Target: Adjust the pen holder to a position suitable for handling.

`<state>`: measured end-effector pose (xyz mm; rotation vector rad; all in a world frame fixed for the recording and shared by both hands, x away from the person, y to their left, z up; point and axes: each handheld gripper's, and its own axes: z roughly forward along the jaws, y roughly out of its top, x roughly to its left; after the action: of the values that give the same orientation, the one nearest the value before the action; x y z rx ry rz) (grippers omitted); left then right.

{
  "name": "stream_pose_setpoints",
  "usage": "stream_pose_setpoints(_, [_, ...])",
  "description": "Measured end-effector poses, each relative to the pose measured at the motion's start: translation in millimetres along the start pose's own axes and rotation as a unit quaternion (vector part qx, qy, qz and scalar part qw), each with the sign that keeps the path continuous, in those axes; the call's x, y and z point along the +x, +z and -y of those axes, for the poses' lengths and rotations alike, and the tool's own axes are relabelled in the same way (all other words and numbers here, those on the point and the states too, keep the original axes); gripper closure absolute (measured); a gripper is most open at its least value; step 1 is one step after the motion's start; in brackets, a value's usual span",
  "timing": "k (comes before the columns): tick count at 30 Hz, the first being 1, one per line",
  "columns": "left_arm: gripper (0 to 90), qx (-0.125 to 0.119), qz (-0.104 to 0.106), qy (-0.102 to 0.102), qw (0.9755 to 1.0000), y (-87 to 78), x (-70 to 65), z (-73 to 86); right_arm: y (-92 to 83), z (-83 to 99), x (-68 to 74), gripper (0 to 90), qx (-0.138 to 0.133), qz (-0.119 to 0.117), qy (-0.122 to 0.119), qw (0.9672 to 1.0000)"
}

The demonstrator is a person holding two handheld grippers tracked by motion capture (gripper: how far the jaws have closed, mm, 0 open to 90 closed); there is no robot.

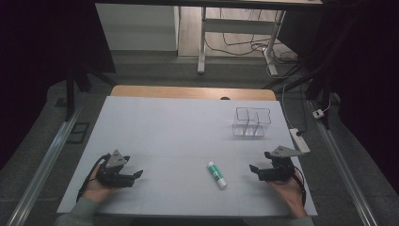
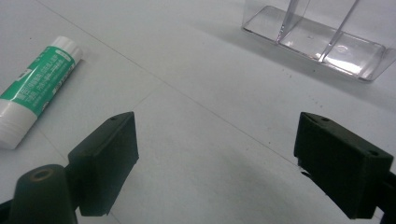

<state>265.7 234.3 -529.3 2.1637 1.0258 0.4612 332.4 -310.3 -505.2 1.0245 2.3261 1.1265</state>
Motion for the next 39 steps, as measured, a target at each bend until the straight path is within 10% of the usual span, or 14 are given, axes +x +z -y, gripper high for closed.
stream_pose_setpoints(39, [23.2,0.005,0.004,-0.002,1.0000,4.0,-1.4,-0.2,2.1,-22.5,-16.1,22.5,-0.024,0.016,0.021,0.9994])
